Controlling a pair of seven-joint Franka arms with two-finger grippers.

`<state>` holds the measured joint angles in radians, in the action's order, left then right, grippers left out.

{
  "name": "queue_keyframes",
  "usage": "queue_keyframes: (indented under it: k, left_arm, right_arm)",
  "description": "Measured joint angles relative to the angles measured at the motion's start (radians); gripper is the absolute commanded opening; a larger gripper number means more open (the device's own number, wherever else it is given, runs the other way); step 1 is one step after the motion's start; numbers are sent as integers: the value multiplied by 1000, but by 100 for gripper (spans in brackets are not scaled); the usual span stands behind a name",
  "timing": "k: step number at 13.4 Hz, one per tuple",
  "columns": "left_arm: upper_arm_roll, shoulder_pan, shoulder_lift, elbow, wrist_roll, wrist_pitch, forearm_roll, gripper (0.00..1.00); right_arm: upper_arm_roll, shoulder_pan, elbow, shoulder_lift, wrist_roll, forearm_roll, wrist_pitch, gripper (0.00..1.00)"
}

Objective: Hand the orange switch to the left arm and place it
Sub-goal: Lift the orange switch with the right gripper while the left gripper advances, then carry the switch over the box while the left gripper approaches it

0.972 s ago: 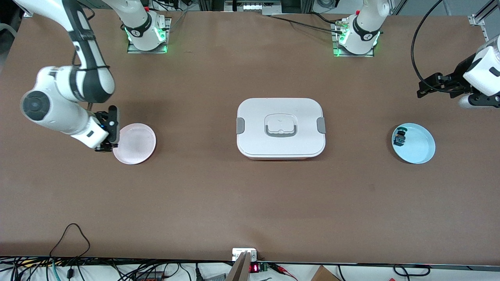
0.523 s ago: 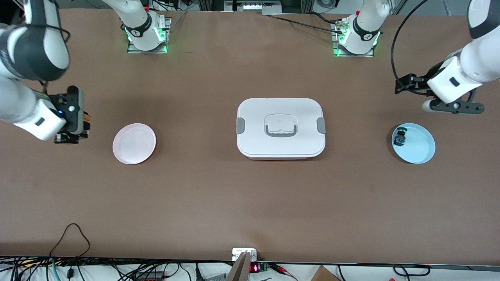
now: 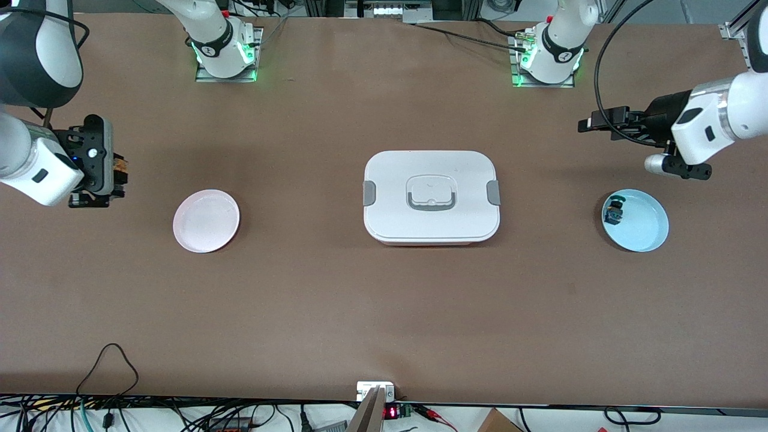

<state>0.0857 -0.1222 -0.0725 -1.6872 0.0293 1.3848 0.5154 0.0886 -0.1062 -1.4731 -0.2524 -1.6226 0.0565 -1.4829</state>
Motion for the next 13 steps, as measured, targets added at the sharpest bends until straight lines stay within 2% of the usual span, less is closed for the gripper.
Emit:
queue_keyframes:
  k: [2,6,10,13]
  left_arm:
    - [-1,-19,-34,0,38,-4,97,100]
    - [0,-23,-71,-8,79,-9,254,100]
    - [2,-19,-91,-12,94,-8,315,100]
    - [2,-19,-98,-13,103,-4,375,100]
  right_arm:
    - [1,2,0,-15,-7,105,15,0]
    - [6,29,-5,-65,-72,417,34,0]
    - [8,70,-49,-127,-241,782,44,0]
    - [9,87,-125,-148,-333,1075,83,0]
